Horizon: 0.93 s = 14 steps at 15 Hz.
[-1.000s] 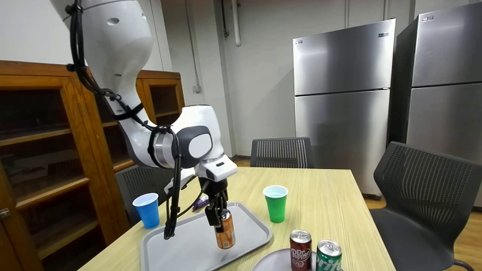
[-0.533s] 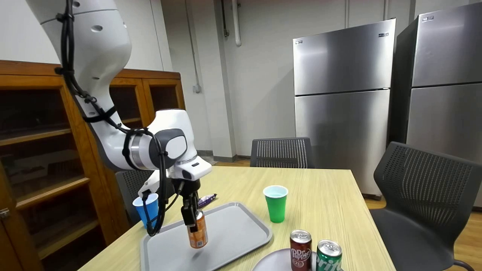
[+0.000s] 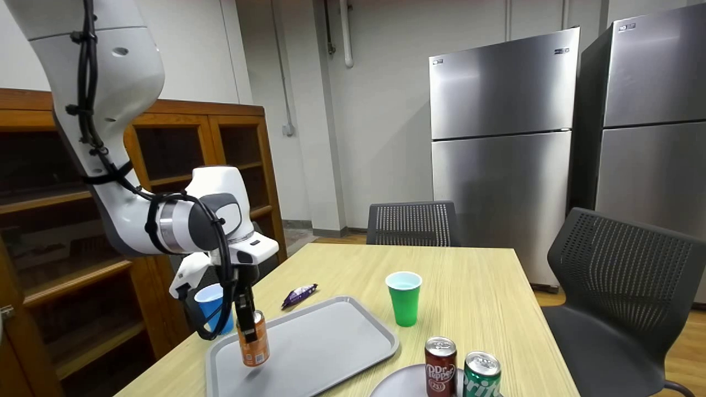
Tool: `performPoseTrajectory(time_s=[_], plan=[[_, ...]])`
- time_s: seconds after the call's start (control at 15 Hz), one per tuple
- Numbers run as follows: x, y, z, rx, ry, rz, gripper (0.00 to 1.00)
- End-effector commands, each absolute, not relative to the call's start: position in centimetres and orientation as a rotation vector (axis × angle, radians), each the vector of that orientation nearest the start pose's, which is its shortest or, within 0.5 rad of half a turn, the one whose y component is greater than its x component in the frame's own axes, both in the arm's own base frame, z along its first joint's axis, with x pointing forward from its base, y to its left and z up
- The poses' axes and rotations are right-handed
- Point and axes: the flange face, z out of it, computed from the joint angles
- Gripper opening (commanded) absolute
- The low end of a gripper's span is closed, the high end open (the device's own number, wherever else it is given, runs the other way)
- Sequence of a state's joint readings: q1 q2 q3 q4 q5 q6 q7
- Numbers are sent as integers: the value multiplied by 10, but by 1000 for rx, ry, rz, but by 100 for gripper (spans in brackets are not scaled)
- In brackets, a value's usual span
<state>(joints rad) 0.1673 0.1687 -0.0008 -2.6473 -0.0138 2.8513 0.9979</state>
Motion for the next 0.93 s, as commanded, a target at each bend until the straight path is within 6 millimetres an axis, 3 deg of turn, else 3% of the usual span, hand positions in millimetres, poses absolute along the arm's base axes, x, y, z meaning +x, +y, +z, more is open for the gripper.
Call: performPoseTrajectory(time_s=[0.0,0.4,0.87], plan=[[416,94,197,-2905,1088,-64,38],[418,118,189,-2950,963,-58,38],[441,139,171,-2952,938,-65,38]])
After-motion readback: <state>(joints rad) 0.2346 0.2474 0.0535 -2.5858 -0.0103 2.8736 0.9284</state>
